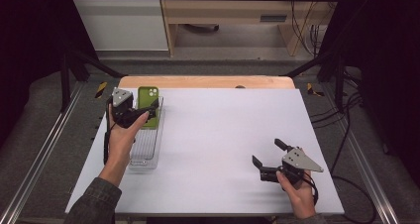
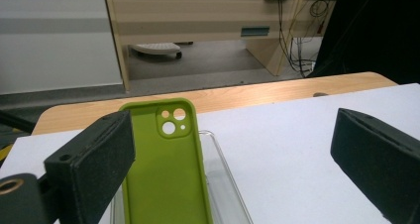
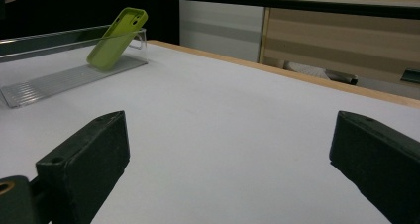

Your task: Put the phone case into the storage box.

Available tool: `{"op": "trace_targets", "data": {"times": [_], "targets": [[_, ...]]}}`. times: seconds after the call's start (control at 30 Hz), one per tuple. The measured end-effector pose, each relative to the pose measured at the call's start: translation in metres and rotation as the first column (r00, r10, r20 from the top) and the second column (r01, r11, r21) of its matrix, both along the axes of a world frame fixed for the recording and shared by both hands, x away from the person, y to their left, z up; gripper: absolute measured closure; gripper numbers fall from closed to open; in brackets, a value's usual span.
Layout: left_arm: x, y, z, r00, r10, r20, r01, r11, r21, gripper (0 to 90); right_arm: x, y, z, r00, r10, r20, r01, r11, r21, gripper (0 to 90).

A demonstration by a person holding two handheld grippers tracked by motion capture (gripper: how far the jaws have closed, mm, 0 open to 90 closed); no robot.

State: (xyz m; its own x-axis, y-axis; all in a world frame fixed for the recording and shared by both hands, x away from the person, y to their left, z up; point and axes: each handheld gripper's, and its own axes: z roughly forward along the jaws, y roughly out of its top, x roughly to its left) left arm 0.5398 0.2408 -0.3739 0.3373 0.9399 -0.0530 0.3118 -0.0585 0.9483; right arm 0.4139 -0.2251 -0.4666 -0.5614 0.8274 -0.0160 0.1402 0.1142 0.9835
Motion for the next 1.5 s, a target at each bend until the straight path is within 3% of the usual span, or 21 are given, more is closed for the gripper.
{"op": "trace_targets", "data": {"times": [0.53, 0.9, 1.37, 1.5], "targets": [[-0.017, 0.007, 0.011, 0.9988, -0.042, 0.025, 0.042, 0.9990, -0.013, 3.0, 0.000, -0.001, 0.000, 1.0000, -0.001, -0.003, 0.001, 1.000, 0.002, 2.3], [-0.031, 0.016, 0.012, 0.9976, -0.058, 0.038, 0.058, 0.9981, -0.018, 3.0, 0.000, 0.000, 0.000, 1.0000, 0.001, 0.001, -0.001, 1.000, 0.001, 2.3], [-0.052, 0.025, 0.011, 0.9946, -0.062, 0.083, 0.068, 0.9955, -0.067, 3.5, -0.001, -0.001, 0.001, 1.0000, 0.000, 0.000, 0.000, 1.000, 0.005, 2.3], [-0.058, 0.024, 0.011, 0.9932, -0.074, 0.090, 0.079, 0.9954, -0.055, 3.5, -0.001, -0.002, 0.001, 1.0000, -0.001, -0.001, 0.001, 1.000, 0.008, 2.3]]}}
